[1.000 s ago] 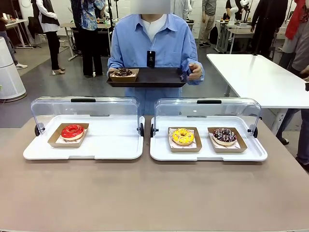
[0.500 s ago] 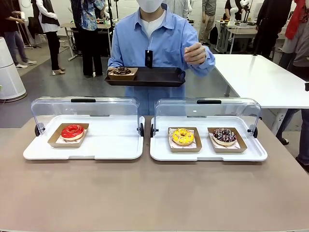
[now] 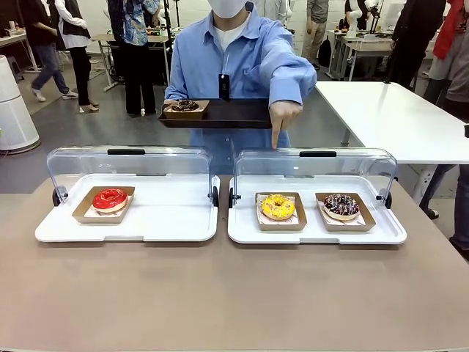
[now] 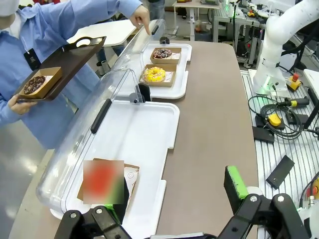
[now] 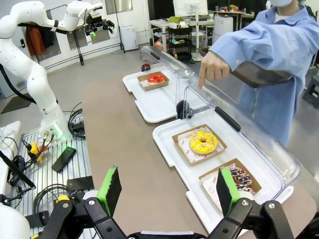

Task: Provide the desired donut to the person.
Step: Pick up and lift the Paper togo box containing the Donut pointed at by the person.

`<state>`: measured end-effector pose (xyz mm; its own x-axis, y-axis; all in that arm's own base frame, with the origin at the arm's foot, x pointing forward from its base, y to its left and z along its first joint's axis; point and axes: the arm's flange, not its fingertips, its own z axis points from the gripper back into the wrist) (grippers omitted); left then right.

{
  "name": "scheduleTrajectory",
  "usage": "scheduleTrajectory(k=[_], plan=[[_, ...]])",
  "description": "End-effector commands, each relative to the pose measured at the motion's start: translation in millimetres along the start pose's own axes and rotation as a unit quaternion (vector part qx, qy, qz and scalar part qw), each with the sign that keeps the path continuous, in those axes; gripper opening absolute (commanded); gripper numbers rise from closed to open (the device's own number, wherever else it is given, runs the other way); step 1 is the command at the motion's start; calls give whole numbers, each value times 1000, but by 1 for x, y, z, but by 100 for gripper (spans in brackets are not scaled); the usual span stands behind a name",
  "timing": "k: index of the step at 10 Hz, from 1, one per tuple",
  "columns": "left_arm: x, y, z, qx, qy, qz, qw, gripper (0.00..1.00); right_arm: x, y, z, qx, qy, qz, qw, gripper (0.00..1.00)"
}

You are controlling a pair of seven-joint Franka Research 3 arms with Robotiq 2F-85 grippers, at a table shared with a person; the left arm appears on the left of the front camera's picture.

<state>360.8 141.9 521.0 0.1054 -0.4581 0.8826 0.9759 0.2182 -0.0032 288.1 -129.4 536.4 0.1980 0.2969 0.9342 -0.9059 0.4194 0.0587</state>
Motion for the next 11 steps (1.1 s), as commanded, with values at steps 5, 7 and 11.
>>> scheduleTrajectory(k=[5, 7, 11], plan=[[0, -2, 0, 0, -6, -3, 1000, 100, 2, -3, -1, 2, -16, 7, 1000, 100], [0, -2, 0, 0, -6, -3, 1000, 100, 2, -3, -1, 2, -16, 7, 1000, 100], [0, -2, 0, 0, -6, -3, 1000, 100, 0, 0, 0, 0, 0, 0, 1000, 100]])
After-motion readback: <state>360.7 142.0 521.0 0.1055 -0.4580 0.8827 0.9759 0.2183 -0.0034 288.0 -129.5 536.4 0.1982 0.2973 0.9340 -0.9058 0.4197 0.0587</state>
